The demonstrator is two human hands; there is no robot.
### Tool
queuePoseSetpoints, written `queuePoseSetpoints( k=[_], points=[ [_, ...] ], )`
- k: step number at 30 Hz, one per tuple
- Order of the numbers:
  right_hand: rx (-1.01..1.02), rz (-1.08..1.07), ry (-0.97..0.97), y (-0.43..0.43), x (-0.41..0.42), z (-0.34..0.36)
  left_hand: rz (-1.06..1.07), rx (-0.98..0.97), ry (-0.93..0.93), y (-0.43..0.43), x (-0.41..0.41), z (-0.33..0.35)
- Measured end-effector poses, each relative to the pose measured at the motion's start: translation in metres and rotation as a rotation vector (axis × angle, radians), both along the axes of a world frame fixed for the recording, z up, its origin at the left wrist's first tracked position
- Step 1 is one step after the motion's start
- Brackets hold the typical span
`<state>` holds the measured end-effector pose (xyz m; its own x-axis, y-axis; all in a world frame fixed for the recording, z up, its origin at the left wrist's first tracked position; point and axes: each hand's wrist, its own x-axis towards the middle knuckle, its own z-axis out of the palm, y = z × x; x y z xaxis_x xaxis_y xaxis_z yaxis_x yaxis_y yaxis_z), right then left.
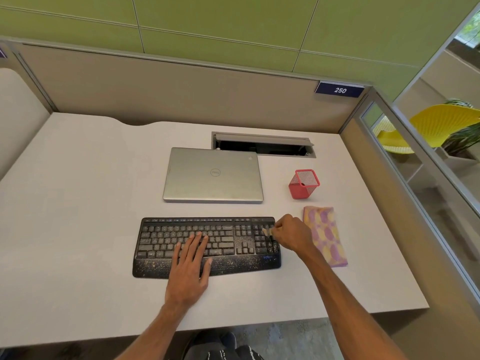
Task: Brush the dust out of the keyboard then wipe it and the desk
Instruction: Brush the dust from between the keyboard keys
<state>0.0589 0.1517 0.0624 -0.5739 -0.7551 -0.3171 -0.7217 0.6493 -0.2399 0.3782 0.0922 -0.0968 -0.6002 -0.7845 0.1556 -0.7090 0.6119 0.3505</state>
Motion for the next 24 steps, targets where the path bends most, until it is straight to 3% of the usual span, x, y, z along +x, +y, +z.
queuePoseSetpoints(
  k=[3,9,13,19,24],
  points=[
    [0.085,0.023,-0.044,-0.0021,-0.0022,0.0035,-0.001,0.005,0.003,0.0001,0.0004,0.0],
    [-0.022,-0.021,0.015,-0.0037,-0.0037,0.0052,-0.003,0.01,-0.005,-0.0001,0.0002,-0.0005],
    [0.1,0.062,-0.047,-0.0055,0.0019,0.0056,-0.006,0.01,0.01,-0.0005,0.0001,-0.0011],
    [0.005,0.059,0.036,-0.0046,-0.0026,0.0089,-0.006,-0.004,0.022,0.001,-0.0001,0.001],
    [0.064,0.121,-0.06,-0.0045,0.0015,0.008,-0.003,0.002,0.022,0.0007,0.0001,0.0015]
  ],
)
